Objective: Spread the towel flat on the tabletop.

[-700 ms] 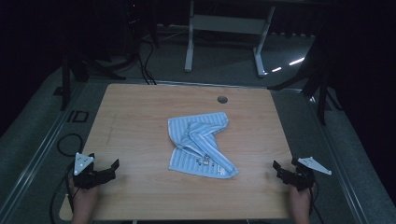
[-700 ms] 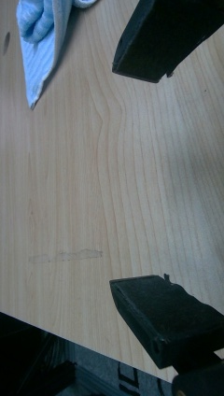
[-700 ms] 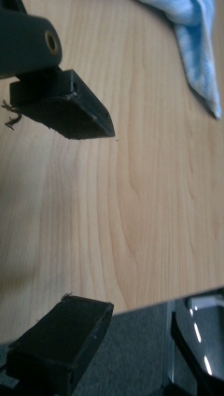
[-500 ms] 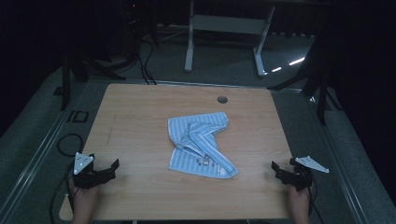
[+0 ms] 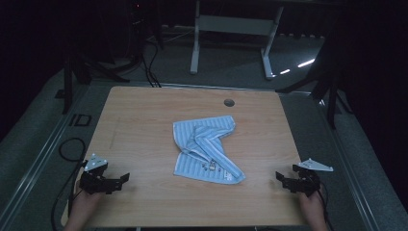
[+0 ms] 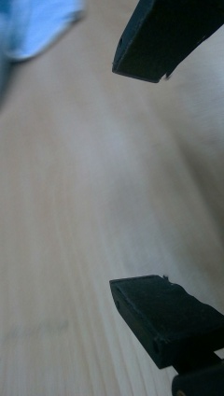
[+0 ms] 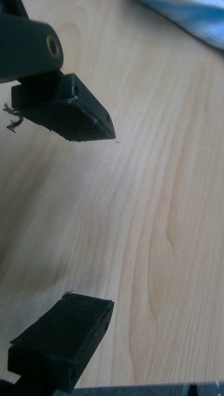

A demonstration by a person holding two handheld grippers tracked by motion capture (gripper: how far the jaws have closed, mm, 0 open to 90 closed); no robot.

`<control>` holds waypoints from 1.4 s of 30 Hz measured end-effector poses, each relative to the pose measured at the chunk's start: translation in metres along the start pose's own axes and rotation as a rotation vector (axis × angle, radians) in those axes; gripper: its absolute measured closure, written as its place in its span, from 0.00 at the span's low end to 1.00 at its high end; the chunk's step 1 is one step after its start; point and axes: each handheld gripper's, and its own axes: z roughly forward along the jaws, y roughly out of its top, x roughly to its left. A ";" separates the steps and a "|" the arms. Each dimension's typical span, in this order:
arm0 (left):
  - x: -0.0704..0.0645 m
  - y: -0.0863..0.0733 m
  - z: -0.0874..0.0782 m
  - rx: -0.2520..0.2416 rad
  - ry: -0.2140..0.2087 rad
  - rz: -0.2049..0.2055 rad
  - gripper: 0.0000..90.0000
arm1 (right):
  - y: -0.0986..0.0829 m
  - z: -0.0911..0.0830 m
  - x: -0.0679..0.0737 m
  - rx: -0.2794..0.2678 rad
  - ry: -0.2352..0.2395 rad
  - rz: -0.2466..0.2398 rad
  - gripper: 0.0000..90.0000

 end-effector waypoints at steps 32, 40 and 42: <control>-0.018 0.028 -0.002 0.497 -0.029 0.243 0.01 | 0.042 -0.006 0.021 0.813 0.203 -0.311 0.18; -0.026 0.031 -0.001 0.655 -0.085 0.243 0.01 | 0.050 -0.002 0.025 0.879 0.191 -0.331 0.19; -0.029 0.033 -0.001 0.656 -0.090 0.240 0.01 | 0.053 -0.001 0.025 0.877 0.190 -0.325 0.18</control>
